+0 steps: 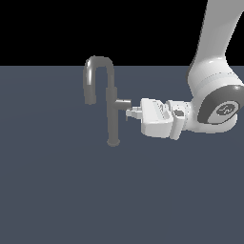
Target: Turn on the faucet by rotating a designated handle.
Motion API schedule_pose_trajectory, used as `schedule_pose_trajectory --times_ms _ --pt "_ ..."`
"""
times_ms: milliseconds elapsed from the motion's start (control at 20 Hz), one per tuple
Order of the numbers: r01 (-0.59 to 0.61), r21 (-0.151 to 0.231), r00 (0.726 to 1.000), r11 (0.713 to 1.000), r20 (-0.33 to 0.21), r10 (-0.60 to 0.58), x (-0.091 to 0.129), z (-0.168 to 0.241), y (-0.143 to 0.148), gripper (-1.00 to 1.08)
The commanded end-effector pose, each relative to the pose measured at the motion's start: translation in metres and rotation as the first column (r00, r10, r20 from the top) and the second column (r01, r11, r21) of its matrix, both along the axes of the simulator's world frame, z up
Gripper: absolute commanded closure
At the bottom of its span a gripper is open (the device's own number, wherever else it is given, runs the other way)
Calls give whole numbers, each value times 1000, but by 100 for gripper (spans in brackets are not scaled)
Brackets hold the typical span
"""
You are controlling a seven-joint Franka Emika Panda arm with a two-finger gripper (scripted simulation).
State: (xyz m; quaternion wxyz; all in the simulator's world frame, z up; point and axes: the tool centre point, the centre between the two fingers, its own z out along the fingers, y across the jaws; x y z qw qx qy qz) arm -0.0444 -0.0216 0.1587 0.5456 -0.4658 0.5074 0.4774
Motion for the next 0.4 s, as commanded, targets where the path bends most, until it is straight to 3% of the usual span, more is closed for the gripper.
schedule_pose_trajectory --times_ms 0,350 --pt "35 -36 999 999 -12 -35 24 -25 2 108" --pt "44 -47 998 998 -35 -46 37 -45 3 108"
